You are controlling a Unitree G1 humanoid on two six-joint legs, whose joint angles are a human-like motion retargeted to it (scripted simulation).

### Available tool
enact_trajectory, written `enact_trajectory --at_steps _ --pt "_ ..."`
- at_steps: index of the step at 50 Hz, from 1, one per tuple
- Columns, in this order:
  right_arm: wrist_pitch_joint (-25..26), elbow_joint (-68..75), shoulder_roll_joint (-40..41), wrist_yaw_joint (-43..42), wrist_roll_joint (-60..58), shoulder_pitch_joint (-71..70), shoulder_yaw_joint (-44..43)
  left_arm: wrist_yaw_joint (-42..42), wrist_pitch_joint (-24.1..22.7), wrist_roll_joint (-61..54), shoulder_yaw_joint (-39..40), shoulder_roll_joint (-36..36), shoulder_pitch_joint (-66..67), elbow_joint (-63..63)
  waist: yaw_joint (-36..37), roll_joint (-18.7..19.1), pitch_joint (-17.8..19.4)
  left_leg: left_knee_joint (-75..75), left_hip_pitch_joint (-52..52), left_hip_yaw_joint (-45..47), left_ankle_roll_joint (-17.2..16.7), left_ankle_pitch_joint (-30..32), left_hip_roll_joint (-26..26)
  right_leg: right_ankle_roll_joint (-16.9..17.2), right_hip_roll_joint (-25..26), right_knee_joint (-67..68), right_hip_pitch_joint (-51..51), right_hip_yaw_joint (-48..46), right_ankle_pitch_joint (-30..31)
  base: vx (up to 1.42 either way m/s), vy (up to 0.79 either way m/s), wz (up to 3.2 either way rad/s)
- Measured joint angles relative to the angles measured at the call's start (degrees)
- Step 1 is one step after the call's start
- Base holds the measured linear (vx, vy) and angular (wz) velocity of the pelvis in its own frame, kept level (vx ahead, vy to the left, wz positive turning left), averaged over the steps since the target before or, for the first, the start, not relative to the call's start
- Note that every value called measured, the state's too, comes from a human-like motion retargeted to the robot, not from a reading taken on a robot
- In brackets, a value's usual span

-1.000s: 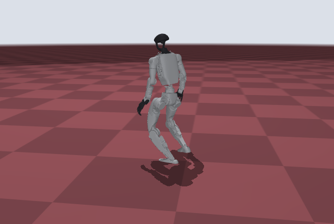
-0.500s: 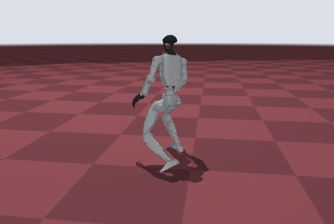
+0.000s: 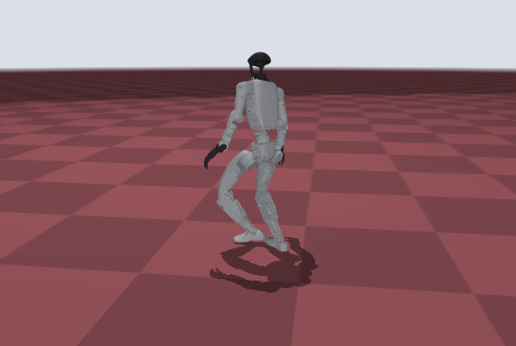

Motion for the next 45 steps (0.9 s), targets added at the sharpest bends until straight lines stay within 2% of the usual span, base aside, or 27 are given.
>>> enact_trajectory --at_steps 4,7,11,14,17,20,25,27,30,33,37,40,45 --pt "0.4 -0.3 2.3 0.7 -0.8 2.3 -0.8 1.3 1.0 -0.1 2.5 0.3 2.2 1.1 0.9 -0.3 -0.3 -6.4 -1.4 2.8 -0.9 4.5 -3.4 -1.3 2.4 -2.3 4.2 -1.1 -1.3 0.3 -0.12 0.35" --pt "0.3 -1.4 4.2 1.6 -1.4 3.3 -0.1 1.8 1.8 -1.2 3.6 -0.1 3.4 1.7 2.1 -0.9 -0.5 -8.8 -0.7 3.6 -0.2 5.6 -4.2 -2.5 4.6 -4.5 7.9 -1.8 -2.0 0.33 -0.12 0.26" --pt "-0.3 -4.1 6.3 3.0 -1.9 3.3 1.9 2.6 2.7 -3.7 4.3 -1.1 4.7 2.8 4.2 -2.8 -0.5 -8.5 1.3 2.8 2.2 3.5 -3.5 -3.6 7.3 -7.4 13.2 -1.9 -3.0 0.37 -0.13 0.17" --pt "-0.9 -6.9 7.2 3.9 -2.0 2.6 3.1 2.7 3.3 -5.2 4.0 -2.0 5.5 3.8 5.4 -5.5 -0.2 -8.5 4.0 1.6 4.9 0.2 -4.9 -3.0 7.8 -7.6 16.9 -0.1 -3.2 0.39 -0.12 0.34" --pt "-1.3 -9.9 7.2 4.3 -2.3 1.8 3.5 2.5 3.8 -6.3 3.1 -2.9 5.9 5.0 5.6 -10.4 0.9 -10.3 8.2 0.5 8.0 -2.2 -10.6 -0.2 5.7 -3.3 19.4 4.7 -2.8 0.39 -0.1 0.63" --pt "-1.6 -12.7 6.3 4.1 -2.8 1.1 3.7 2.3 4.0 -6.8 2.0 -3.6 6.2 5.7 5.9 -15.2 1.0 -11.0 10.7 -0.9 10.2 -3.7 -16.1 4.2 2.8 3.3 20.0 7.2 -0.3 0.36 -0.11 0.57" --pt "-1.7 -17.3 4.0 3.1 -4.1 0.1 3.5 2.2 4.0 -5.8 -0.1 -4.1 4.8 5.4 5.3 -21.4 1.2 -16.2 14.7 -4.4 12.5 -4.1 -25.9 15.6 -2.1 18.3 16.0 11.2 13.5 0.31 -0.09 0.7" --pt "-1.7 -18.7 3.0 2.6 -5.0 -0.4 3.6 2.5 3.5 -4.7 -1.1 -3.9 3.8 4.2 4.7 -22.3 1.2 -17.9 15.8 -6.1 12.2 -4.3 -27.6 16.1 -3.7 24.8 12.6 10.5 18.9 0.29 -0.17 0.67" --pt "-1.4 -20.0 1.6 1.9 -6.2 -1.3 3.8 3.4 2.7 -2.9 -2.7 -3.2 1.7 1.7 2.9 -21.9 1.0 -20.4 17.1 -9.4 11.6 -4.6 -29.4 16.1 -8.0 32.7 6.7 10.1 22.4 0.3 -0.05 0.88" --pt "-1.2 -20.0 0.6 1.4 -7.0 -1.7 4.3 4.3 1.9 -2.0 -4.0 -2.4 -0.7 -1.1 -0.1 -20.8 0.8 -22.7 18.7 -13.4 11.0 -4.7 -31.5 15.4 -13.3 36.3 1.5 11.8 19.8 0.3 0.03 1.23" --pt "-0.9 -18.1 0.3 1.8 -6.6 -1.7 5.1 4.7 1.2 -2.6 -4.4 -1.2 -5.0 -3.9 -4.1 -18.8 0.4 -25.7 21.3 -19.5 9.2 -4.8 -32.8 11.5 -16.9 33.7 -5.1 13.9 14.3 0.26 -0.06 1.32" --pt "-0.4 -15.5 0.7 2.6 -5.4 -1.3 5.6 4.4 0.9 -3.9 -4.5 -0.5 -8.5 -4.7 -6.5 -16.9 0.3 -26.1 22.5 -24.1 7.7 -5.6 -32.2 10.2 -15.3 27.3 -8.7 16.2 11.8 0.23 -0.11 1.34" --pt "0.5 -10.0 2.1 5.3 -1.9 0.4 6.2 3.8 0.4 -5.9 -4.5 0.3 -13.3 -4.0 -8.3 -14.3 0.0 -25.3 23.8 -31.6 5.8 -7.5 -30.5 11.6 -6.9 13.1 -11.0 23.2 12.1 0.2 -0.13 1.24"
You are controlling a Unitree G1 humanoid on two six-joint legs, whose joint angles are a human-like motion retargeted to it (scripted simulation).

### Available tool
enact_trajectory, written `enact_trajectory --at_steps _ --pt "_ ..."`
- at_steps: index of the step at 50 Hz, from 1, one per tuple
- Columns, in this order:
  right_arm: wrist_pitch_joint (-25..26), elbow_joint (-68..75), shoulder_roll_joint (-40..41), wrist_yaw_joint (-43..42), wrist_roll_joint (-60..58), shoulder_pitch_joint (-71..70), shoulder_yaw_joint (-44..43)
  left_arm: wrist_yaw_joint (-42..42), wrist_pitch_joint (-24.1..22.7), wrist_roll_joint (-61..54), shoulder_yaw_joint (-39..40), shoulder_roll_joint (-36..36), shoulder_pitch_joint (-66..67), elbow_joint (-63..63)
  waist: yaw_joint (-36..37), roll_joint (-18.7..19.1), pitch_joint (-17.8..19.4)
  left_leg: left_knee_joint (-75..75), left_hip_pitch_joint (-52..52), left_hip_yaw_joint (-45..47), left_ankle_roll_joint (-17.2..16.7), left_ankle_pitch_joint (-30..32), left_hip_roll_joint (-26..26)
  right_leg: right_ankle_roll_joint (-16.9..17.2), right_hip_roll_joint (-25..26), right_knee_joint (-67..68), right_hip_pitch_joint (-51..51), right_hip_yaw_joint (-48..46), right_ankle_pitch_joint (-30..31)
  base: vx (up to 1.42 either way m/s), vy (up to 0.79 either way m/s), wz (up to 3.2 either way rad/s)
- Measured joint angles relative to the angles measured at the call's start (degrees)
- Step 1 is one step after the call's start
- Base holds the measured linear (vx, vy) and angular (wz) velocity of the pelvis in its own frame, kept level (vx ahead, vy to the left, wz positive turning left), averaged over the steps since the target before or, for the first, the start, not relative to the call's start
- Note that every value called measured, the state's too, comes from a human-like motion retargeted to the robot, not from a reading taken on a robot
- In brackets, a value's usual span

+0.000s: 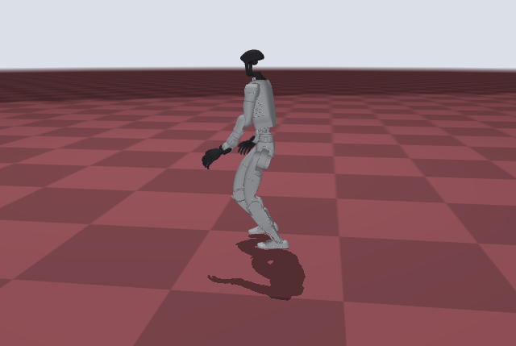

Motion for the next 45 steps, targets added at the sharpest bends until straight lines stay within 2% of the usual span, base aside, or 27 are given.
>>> enact_trajectory --at_steps 5,10,15,24,28,36,45 --pt "0.3 4.3 1.0 3.3 2.8 3.0 -0.5 -1.2 -0.2 -1.5 0.4 -0.2 -1.4 1.9 1.3 1.1 -0.2 0.8 3.2 -6.3 -1.5 -1.8 1.2 0.8 5.9 -9.5 3.3 5.4 1.5 0.17 -0.16 0.97" --pt "0.1 5.9 1.2 5.7 4.0 6.1 -2.2 -1.9 -0.2 -3.1 2.1 -0.7 1.8 3.9 4.4 0.9 0.5 3.0 8.2 -11.0 -2.6 -4.9 2.2 -0.6 6.5 -12.3 9.8 3.2 0.2 0.16 -0.2 0.68" --pt "0.0 5.6 0.1 6.0 4.5 6.4 -4.3 -2.1 0.1 -4.5 5.0 -1.0 7.5 6.3 8.3 0.9 1.8 9.0 10.8 -13.4 -3.5 -8.4 3.9 -2.9 7.3 -11.8 15.3 -0.9 -4.4 0.15 -0.19 0.45" --pt "0.0 2.0 -5.8 4.2 4.7 -1.4 -6.7 -4.8 0.3 -5.8 8.9 -0.7 15.3 8.8 12.3 6.7 4.0 22.0 9.8 -12.3 -6.6 -8.3 14.7 -5.9 13.8 -18.9 23.6 -8.3 -4.2 0.11 -0.15 0.38" --pt "0.1 -0.4 -8.0 3.3 3.9 -5.0 -6.1 -6.7 0.5 -5.0 8.2 -1.3 16.6 8.2 13.3 8.9 4.3 28.0 6.1 -10.9 -5.9 -9.2 17.7 -7.0 15.6 -20.1 24.3 -10.1 -3.9 0.05 -0.12 0.37" --pt "0.4 -4.8 -9.5 2.2 2.7 -9.4 -3.6 -8.0 0.7 -2.9 4.3 -3.7 15.7 5.3 13.6 10.9 4.1 29.0 -0.7 -9.0 -3.8 -11.3 16.5 -8.3 15.8 -19.1 23.3 -11.8 -4.1 0.01 -0.1 0.42" --pt "0.6 -6.9 -6.0 3.5 3.9 -8.4 -1.2 -6.8 0.9 -2.3 0.4 -5.7 11.9 3.2 11.8 11.1 2.9 25.5 -5.5 -8.7 -2.5 -10.1 13.2 -9.9 14.4 -15.8 19.6 -11.5 -5.2 -0.03 -0.06 0.54"
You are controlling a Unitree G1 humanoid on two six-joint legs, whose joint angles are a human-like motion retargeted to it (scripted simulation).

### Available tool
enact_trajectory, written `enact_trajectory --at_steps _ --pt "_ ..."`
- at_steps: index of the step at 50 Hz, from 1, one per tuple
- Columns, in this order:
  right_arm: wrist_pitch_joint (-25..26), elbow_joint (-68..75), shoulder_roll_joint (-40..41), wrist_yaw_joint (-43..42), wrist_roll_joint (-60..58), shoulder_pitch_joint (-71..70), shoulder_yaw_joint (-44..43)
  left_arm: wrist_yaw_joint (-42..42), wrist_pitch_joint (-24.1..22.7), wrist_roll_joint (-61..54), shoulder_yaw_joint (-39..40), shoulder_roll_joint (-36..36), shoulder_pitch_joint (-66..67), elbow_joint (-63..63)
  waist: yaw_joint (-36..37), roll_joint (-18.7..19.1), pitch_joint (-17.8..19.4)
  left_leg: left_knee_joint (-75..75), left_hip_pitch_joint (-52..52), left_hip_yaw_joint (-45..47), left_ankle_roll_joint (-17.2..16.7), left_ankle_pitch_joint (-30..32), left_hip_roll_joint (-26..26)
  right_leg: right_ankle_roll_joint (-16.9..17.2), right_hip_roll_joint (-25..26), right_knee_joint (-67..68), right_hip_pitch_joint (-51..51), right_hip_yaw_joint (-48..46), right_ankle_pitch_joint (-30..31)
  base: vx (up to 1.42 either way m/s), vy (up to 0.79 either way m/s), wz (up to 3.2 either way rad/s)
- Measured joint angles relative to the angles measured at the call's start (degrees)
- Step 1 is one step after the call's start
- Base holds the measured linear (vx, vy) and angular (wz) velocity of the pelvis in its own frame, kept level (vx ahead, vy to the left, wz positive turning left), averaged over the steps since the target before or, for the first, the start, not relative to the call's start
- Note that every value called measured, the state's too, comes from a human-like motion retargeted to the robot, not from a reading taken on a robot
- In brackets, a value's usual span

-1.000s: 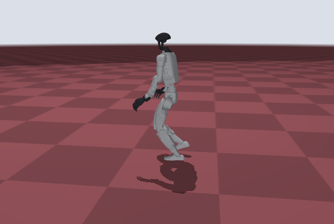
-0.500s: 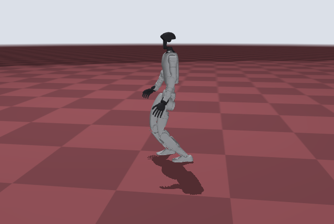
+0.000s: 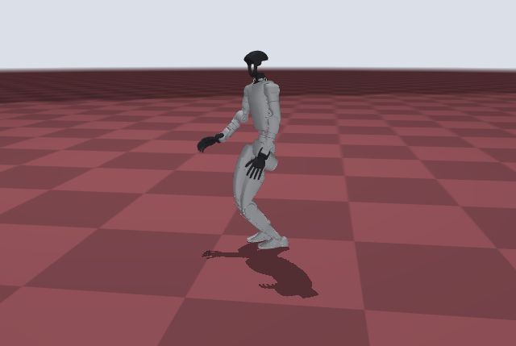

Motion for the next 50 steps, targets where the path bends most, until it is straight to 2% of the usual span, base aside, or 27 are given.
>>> enact_trajectory --at_steps 11,17,26,38,45,50 --pt "-0.8 1.4 5.2 2.0 1.8 5.6 1.9 2.5 -1.2 -1.7 -0.9 0.9 -5.0 -3.4 -0.5 0.4 -0.6 1.1 -6.3 -4.2 -0.8 1.8 -4.1 -1.0 0.5 1.6 -4.5 1.7 0.3 -0.05 -0.03 0.75" --pt "-0.9 4.7 5.8 3.9 1.4 8.0 3.0 2.9 -2.5 -3.4 -0.5 1.9 -7.7 -5.8 0.5 0.2 -0.8 1.0 -9.2 -4.7 -1.6 2.6 -5.8 -0.6 -1.5 1.6 -6.0 -0.2 0.0 -0.03 -0.01 0.88" --pt "-1.1 4.8 4.3 5.8 1.5 9.6 2.7 2.9 -3.0 -5.8 1.4 3.2 -7.5 -7.2 0.6 -1.4 -2.0 -3.8 -7.4 -1.1 -0.8 0.1 -2.2 0.1 -6.0 -1.6 -3.8 -4.9 0.1 0.02 0.01 0.78" --pt "-3.2 -9.9 1.6 4.9 1.1 4.3 3.1 1.3 -2.3 -9.2 7.6 4.4 1.9 -3.2 -0.1 -0.2 -2.8 -7.8 -2.2 0.2 -3.2 -0.6 3.7 0.8 -5.2 -10.8 3.4 -7.5 3.4 0.05 0.08 0.22" --pt "-4.0 -15.1 2.7 6.3 0.5 0.1 6.5 -2.9 -1.8 -11.7 9.1 4.0 7.2 -0.9 1.1 0.2 -4.4 -7.2 -3.1 2.3 -3.0 -1.2 3.8 2.1 -6.7 -11.5 3.2 -8.2 4.7 0.06 0.18 0.07" --pt "-3.1 -10.8 4.2 8.2 -0.1 -0.1 8.7 -5.8 -1.6 -13.5 8.0 3.4 8.4 -1.6 2.4 -1.0 -5.3 -6.4 -3.8 3.5 -2.0 -1.5 0.9 3.2 -10.7 -5.6 0.9 -8.3 4.0 0.08 0.24 0.43"
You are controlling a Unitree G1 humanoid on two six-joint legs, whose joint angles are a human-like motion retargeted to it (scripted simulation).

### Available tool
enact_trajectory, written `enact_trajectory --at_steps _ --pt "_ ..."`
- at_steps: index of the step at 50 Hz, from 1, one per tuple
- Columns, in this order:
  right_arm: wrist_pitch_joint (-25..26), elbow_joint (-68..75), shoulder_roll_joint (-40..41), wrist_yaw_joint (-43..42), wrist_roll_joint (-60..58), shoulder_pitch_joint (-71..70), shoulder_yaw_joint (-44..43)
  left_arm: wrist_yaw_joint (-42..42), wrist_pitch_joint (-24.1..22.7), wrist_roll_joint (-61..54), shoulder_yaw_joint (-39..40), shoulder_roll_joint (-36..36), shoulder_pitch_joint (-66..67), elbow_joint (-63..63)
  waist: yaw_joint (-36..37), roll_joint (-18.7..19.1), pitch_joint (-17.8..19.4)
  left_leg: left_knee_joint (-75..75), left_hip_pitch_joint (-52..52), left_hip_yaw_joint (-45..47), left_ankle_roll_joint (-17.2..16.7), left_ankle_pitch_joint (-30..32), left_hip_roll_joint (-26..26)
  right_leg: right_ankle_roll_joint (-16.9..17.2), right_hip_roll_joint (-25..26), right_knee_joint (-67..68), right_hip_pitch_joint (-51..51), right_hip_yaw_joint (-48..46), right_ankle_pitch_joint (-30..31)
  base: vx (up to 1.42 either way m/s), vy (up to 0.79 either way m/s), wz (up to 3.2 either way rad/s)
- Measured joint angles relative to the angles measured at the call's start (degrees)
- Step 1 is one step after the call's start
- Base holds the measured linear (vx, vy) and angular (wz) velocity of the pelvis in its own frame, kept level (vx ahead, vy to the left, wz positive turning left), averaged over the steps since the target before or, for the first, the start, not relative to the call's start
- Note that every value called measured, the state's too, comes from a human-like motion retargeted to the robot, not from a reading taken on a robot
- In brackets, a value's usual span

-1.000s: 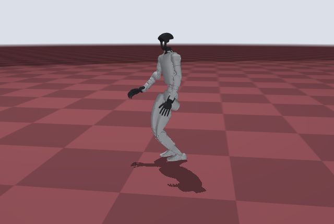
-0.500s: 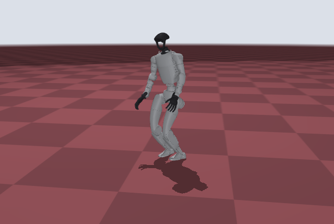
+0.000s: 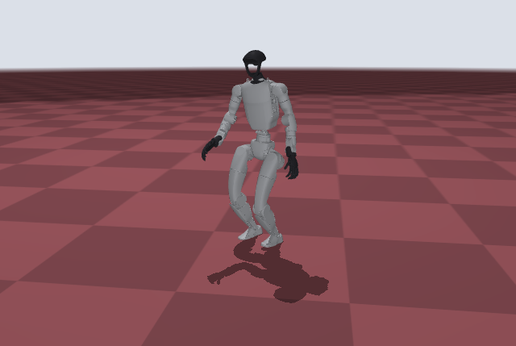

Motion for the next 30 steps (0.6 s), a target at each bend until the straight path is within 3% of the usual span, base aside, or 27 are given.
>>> enact_trajectory --at_steps 5,10,16,18,21,24,27,30 --pt "1.8 9.2 0.7 2.0 0.3 4.6 0.1 -0.8 -0.7 -1.4 -2.4 0.3 -0.9 -5.5 -0.2 -4.3 0.5 -1.7 2.9 -0.9 2.0 0.6 -8.1 2.1 -6.6 14.1 -4.5 2.8 3.1 0.11 0.24 1.11" --pt "3.5 18.5 0.9 3.8 3.0 12.4 -2.7 1.0 -1.8 -4.0 -3.8 2.8 -2.9 -17.2 -3.0 -11.1 2.2 -5.9 8.4 -6.0 4.5 1.6 -20.5 1.9 -11.6 34.8 -12.4 8.3 5.2 0.2 0.17 1.62" --pt "4.9 25.0 2.1 5.9 6.7 21.9 -6.7 3.8 -3.6 -8.1 -4.4 4.5 -7.0 -30.0 -6.0 -13.8 3.7 -6.2 14.0 -13.4 5.0 0.0 -27.3 0.9 -4.5 46.6 -25.0 10.7 6.7 0.38 0.1 1.27" --pt "5.1 26.1 2.5 6.7 8.4 23.7 -7.3 3.8 -4.0 -9.4 -5.0 3.9 -8.3 -31.6 -7.0 -13.2 3.6 -5.8 15.6 -15.2 4.1 -0.1 -26.9 0.8 -0.8 44.3 -29.1 9.6 7.2 0.51 0.1 0.77" --pt "5.1 26.1 3.4 7.4 12.0 24.4 -7.4 1.4 -4.5 -11.6 -7.1 2.5 -9.6 -30.4 -9.3 -10.3 2.5 -5.1 17.8 -14.4 0.4 2.7 -21.8 1.3 5.5 35.1 -32.6 6.4 10.0 0.57 0.12 0.67" --pt "4.6 23.8 4.5 7.4 17.0 23.4 -7.1 -3.0 -4.2 -12.9 -10.4 0.3 -9.9 -25.5 -12.5 -7.5 0.8 -2.3 17.7 -7.1 -4.1 12.9 -12.4 3.2 10.2 23.6 -32.0 4.7 15.1 0.59 0.14 0.87" --pt "3.2 18.0 4.9 6.4 21.2 21.5 -6.6 -8.2 -2.7 -13.2 -13.0 -1.8 -9.3 -20.1 -13.8 -3.7 -0.2 6.0 14.5 -5.3 -10.9 25.4 -8.0 3.5 15.0 14.9 -28.7 3.8 19.3 0.53 0.15 0.34" --pt "1.6 8.8 3.4 4.8 23.9 18.6 -6.2 -12.7 -0.5 -13.3 -14.4 -2.5 -8.7 -17.6 -13.9 -0.8 0.1 20.0 9.4 -2.2 -15.9 32.6 -3.7 0.5 17.2 11.9 -24.1 3.0 15.6 0.52 0.2 0.12"
